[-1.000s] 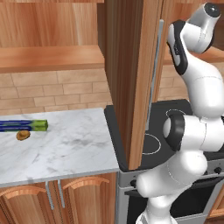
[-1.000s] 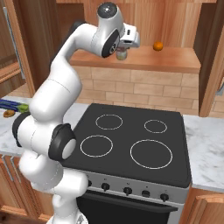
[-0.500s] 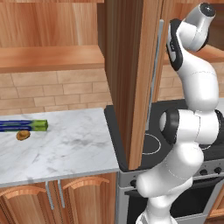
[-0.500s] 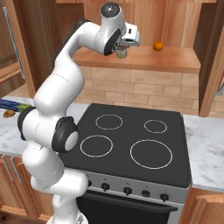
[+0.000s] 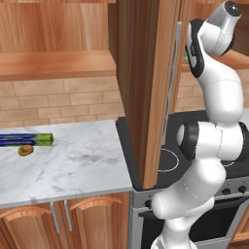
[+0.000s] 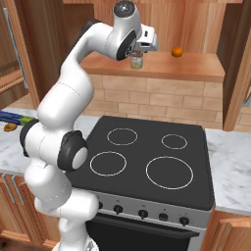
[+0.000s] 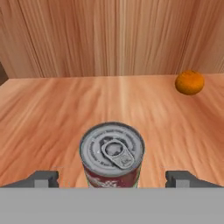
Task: Pick the bar and canned food from the counter and place them in the cabinets closest to them.
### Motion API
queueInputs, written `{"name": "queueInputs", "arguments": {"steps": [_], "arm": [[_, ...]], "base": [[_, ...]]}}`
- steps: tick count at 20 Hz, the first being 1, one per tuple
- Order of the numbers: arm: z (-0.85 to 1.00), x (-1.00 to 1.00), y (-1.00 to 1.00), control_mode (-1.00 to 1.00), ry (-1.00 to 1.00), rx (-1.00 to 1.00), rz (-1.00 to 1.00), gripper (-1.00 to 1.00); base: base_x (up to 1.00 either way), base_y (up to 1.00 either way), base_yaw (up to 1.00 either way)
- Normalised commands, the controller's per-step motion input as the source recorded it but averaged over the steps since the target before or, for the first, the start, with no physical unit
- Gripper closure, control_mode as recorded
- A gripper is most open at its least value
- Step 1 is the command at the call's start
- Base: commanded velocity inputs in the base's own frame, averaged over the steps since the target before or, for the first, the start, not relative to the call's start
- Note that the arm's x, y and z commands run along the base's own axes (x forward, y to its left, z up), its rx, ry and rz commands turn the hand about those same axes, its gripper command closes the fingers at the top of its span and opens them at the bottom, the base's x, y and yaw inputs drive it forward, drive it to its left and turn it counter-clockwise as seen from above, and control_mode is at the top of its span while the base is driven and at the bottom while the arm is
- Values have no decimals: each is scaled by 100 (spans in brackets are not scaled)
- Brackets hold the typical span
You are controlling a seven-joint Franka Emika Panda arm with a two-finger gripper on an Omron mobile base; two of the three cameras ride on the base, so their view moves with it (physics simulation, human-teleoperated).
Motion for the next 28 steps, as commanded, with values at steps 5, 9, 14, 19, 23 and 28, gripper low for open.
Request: {"name": "queueInputs", "arguments": {"steps": [5, 9, 14, 19, 23, 28], "arm": [[0, -58, 0, -100, -1, -1, 1, -100], [-12, -97, 0, -100, -4, -6, 6, -100], [-38, -100, 1, -100, -1, -15, 10, -100], [-72, -97, 15, -100, -2, -21, 9, -100], [-73, -98, 18, -100, -4, -22, 7, -100], [-32, -100, 1, -100, -16, -12, 3, -100]], "base": [[0, 0, 0], [0, 0, 0], [0, 0, 0], [0, 0, 0], [0, 0, 0], [0, 0, 0]]}}
